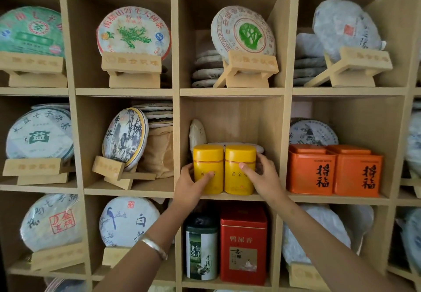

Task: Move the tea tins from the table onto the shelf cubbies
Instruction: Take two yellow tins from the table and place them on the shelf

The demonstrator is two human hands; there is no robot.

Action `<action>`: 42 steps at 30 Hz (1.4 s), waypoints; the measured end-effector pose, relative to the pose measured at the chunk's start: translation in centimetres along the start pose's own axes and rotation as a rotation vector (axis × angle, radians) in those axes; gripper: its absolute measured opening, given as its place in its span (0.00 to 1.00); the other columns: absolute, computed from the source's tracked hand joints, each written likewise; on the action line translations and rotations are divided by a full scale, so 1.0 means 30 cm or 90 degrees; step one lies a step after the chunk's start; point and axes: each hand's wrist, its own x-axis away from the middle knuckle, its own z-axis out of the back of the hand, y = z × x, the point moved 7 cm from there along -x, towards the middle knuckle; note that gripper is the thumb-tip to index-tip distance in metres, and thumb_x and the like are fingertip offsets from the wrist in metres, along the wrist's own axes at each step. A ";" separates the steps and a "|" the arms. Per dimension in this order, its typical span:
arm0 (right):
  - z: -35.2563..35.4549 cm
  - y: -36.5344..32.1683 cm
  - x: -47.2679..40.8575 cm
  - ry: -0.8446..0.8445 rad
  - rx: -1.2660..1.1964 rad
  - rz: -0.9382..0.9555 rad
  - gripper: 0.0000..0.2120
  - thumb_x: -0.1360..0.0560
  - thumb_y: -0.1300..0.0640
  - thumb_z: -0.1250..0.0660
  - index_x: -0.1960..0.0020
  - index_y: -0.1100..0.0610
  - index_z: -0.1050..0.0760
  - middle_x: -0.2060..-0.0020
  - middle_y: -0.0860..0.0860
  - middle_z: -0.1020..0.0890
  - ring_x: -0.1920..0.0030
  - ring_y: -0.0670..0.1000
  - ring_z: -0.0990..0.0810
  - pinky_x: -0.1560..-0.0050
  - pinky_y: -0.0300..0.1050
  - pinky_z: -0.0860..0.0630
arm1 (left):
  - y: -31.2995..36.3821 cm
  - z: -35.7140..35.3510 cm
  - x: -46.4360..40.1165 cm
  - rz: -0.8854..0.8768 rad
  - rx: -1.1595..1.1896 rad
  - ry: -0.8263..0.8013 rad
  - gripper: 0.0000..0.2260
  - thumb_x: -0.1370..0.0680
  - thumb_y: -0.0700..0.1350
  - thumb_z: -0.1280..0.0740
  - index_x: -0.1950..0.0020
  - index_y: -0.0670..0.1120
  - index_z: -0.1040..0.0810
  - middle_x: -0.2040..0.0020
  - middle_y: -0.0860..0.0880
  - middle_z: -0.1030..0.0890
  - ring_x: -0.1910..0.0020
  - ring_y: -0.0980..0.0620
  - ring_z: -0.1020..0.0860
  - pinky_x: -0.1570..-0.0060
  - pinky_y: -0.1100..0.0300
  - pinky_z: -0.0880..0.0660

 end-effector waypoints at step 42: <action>-0.068 -0.006 0.053 0.009 0.031 0.047 0.26 0.27 0.50 0.27 0.33 0.53 0.32 0.44 0.44 0.23 0.49 0.37 0.24 0.54 0.29 0.30 | -0.017 0.026 0.267 -0.336 -0.462 0.040 0.24 0.26 0.43 0.33 0.31 0.43 0.30 0.34 0.46 0.29 0.36 0.47 0.29 0.40 0.50 0.27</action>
